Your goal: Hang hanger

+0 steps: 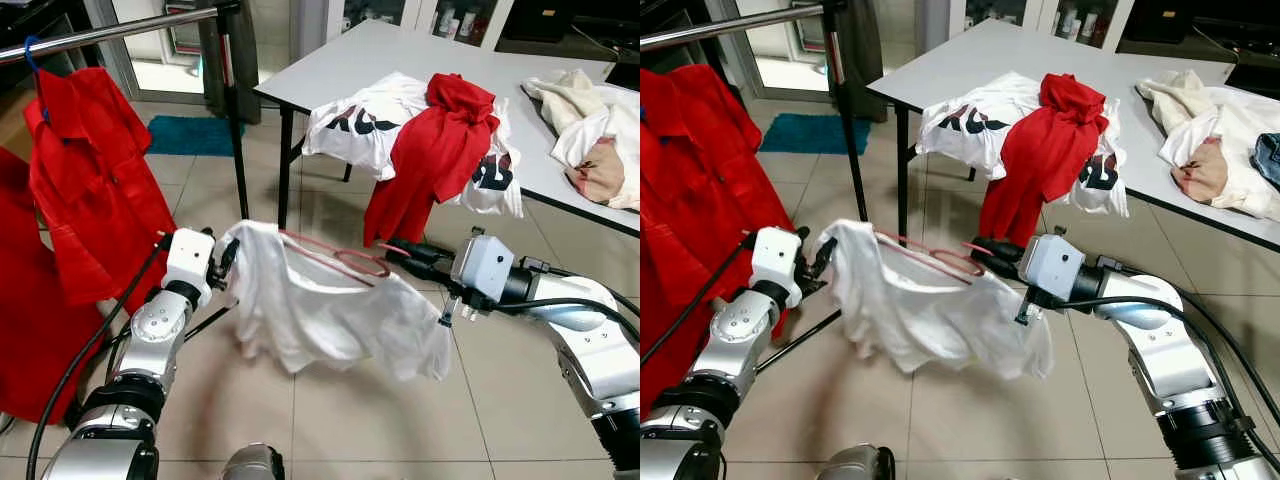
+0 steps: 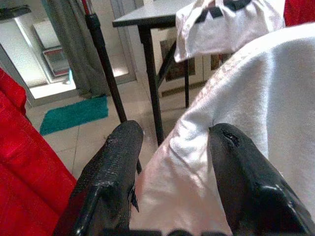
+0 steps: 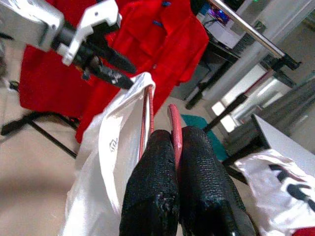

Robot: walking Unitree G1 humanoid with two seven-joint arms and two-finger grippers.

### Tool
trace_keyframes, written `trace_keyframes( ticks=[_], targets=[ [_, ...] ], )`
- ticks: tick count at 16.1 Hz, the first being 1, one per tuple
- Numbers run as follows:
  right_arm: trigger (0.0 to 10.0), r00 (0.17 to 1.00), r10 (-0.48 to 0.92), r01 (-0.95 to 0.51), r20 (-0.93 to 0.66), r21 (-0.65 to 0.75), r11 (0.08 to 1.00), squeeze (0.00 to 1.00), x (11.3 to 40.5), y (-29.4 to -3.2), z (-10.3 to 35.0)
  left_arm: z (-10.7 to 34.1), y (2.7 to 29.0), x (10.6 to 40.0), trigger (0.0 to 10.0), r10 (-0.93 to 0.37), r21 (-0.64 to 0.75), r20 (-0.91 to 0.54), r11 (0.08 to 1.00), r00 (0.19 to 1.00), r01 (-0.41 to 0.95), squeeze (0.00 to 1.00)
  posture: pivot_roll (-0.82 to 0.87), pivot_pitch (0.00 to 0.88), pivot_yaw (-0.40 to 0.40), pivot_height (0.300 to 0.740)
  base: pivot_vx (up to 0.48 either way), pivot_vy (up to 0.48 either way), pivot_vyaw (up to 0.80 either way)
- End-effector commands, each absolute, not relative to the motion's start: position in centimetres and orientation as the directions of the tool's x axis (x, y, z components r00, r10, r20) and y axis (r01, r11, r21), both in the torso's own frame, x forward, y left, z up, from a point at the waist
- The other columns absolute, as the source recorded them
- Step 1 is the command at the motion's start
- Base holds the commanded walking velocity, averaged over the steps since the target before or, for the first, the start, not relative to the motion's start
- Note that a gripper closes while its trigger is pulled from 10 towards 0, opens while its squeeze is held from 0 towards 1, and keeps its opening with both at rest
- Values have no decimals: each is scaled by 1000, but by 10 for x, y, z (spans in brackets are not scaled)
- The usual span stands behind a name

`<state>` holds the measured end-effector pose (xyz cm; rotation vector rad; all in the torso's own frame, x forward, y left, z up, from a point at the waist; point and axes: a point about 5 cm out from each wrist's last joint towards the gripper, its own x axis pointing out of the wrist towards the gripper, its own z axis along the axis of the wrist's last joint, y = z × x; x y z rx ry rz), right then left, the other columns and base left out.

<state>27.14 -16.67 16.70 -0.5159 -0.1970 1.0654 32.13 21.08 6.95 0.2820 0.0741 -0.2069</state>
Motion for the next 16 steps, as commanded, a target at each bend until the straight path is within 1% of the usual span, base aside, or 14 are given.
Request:
trace_keyframes(
  ticks=[1,3,5,7,8,9,10,11,12,13,14,16],
  targets=[
    [0,489,871,-767,-57,-502,398,0,271,-176,181,68,215,321,10000,-190,297,-119,930,974,218,0,96,10,-7,740,0,0,0],
    [0,478,876,-778,-55,-490,394,0,270,-177,182,68,217,321,10000,-193,298,-121,928,974,221,0,97,10,-7,740,0,0,0],
    [0,457,888,-791,-44,-477,383,0,268,-174,184,70,216,321,10000,-247,282,-113,921,962,270,0,102,10,-8,740,0,0,0],
    [0,438,898,-801,-39,-469,371,0,266,-172,185,70,211,318,10000,-327,285,-106,895,939,344,0,104,10,-6,740,0,0,0],
    [0,433,901,-805,-40,-466,366,0,266,-171,186,69,209,315,10000,-373,312,-110,867,921,388,1000,104,10,-6,740,0,0,0],
    [0,426,904,-812,-42,-458,361,0,265,-171,185,63,206,311,10000,-430,366,-153,812,890,455,1000,104,9,-5,740,0,0,0],
    [0,424,904,-816,-46,-453,360,0,264,-171,185,59,205,307,10000,-452,404,-190,773,871,489,1000,103,9,-2,740,0,0,0],
    [0,423,905,-818,-50,-450,358,0,264,-172,184,56,205,305,10000,-447,434,-205,756,871,490,1000,103,9,-2,740,0,0,0],
    [0,419,906,-823,-58,-446,352,0,262,-173,183,56,207,306,10000,-429,438,-200,765,881,472,1000,103,9,-2,740,0,0,0],
    [0,414,908,-829,-69,-440,345,0,261,-174,182,57,209,306,10000,-417,432,-197,775,887,461,212,100,10,0,740,0,0,0],
    [0,413,908,-831,-74,-439,343,0,261,-175,182,57,209,306,10000,-416,430,-201,776,887,462,0,101,9,-2,740,0,0,0],
    [0,415,906,-831,-78,-437,344,0,262,-178,183,54,212,305,10000,-416,429,-230,768,880,475,0,104,7,-2,740,0,0,0]
  ],
)
